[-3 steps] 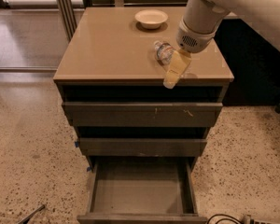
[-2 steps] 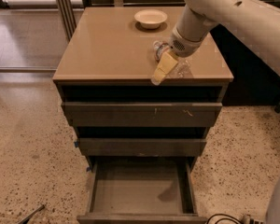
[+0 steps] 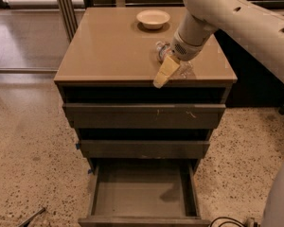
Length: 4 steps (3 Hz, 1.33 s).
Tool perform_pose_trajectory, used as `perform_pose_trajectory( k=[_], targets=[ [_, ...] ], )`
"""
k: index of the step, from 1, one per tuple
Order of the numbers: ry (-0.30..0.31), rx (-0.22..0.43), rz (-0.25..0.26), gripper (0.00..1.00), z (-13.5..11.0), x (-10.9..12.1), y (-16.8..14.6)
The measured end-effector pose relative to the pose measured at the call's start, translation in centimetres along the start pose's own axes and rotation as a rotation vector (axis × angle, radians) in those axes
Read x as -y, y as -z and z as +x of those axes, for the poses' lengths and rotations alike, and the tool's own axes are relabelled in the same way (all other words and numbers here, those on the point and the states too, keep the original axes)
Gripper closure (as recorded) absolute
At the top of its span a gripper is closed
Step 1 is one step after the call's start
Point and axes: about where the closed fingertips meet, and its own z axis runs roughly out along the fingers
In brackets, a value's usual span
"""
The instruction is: Place water bottle into bottom drawer
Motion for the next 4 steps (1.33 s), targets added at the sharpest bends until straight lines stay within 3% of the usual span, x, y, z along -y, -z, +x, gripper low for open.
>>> perform_pose_trajectory(
  k=[1,4],
  targets=[
    [-0.039,-0.017,-0.035,0.02,-0.51,1.01,-4.10],
    [-0.039,-0.017,-0.035,0.70,-0.50,1.00,-4.14]
  ],
)
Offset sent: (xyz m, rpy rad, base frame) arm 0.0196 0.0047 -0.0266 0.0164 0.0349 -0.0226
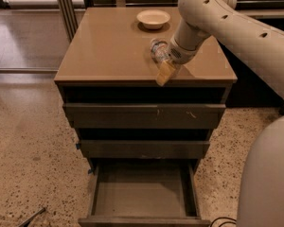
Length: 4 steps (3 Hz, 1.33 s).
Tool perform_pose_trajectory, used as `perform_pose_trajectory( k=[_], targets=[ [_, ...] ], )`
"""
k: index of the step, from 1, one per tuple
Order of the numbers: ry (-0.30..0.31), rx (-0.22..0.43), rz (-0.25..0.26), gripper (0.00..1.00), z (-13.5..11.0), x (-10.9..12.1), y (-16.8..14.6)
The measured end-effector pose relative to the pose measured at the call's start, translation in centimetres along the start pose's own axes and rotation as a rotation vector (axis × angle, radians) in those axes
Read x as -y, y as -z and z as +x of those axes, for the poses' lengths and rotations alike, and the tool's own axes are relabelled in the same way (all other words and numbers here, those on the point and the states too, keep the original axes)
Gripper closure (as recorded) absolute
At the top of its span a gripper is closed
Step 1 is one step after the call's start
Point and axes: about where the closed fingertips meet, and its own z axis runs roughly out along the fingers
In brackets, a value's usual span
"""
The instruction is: Place water bottle into bottom drawer
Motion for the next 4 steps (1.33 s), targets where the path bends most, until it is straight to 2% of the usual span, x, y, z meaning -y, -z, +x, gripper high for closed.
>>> perform_pose_trajectory(
  k=[1,2,3,4],
  targets=[
    [0.000,0.000,0.000,0.94,0.0,0.0,0.0],
    [0.000,0.000,0.000,1.00,-0.1,-0.1,0.6],
    [0.000,0.000,0.000,1.00,-0.2,0.0,0.9],
    [-0.031,0.057,0.047,1.00,-0.1,1.2,4.2]
  ],
)
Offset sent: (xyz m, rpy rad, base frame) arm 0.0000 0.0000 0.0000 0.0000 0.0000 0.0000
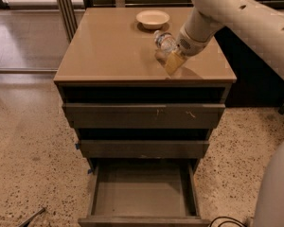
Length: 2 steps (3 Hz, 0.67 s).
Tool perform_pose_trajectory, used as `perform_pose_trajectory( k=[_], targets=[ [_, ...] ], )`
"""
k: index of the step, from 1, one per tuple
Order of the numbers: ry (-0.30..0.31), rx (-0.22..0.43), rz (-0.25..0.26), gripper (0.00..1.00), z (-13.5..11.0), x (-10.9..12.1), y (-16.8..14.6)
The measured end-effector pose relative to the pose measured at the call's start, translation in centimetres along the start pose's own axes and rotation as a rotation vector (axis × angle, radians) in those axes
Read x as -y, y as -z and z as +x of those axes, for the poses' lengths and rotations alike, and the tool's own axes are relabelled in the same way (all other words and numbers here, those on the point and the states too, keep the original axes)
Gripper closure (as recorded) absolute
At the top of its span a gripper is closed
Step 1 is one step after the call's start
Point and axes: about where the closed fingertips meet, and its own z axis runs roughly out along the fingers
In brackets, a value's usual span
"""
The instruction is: Place water bottle into bottom drawer
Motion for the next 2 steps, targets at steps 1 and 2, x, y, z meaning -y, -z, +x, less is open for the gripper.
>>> perform_pose_trajectory(
  k=[1,2],
  targets=[
    [-0.041,0.045,0.033,1.00,0.7,1.1,3.1],
    [-0.007,0.063,-0.018,1.00,1.1,-0.1,3.1]
  ],
)
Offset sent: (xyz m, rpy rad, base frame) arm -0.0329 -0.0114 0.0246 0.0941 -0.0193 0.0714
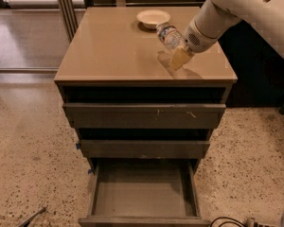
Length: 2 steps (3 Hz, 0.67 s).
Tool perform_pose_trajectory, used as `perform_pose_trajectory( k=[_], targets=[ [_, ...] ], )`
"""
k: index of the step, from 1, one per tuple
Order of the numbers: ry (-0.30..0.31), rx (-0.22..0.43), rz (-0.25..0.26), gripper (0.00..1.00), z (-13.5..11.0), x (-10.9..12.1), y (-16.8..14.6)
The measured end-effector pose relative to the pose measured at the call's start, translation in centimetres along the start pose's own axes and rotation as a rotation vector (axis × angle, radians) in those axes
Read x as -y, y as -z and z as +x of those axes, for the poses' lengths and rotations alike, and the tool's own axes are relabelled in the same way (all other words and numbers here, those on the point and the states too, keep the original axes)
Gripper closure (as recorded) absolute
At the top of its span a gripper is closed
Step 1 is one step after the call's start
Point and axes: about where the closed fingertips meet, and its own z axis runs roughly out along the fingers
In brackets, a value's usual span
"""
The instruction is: Place water bottle into bottom drawer
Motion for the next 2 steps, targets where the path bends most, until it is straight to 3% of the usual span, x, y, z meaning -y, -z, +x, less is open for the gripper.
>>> perform_pose_trajectory(
  k=[1,2],
  targets=[
    [0.076,0.056,-0.261,1.00,3.4,-3.5,0.5],
    [0.218,0.082,-0.434,1.00,6.3,-6.8,2.6]
  ],
)
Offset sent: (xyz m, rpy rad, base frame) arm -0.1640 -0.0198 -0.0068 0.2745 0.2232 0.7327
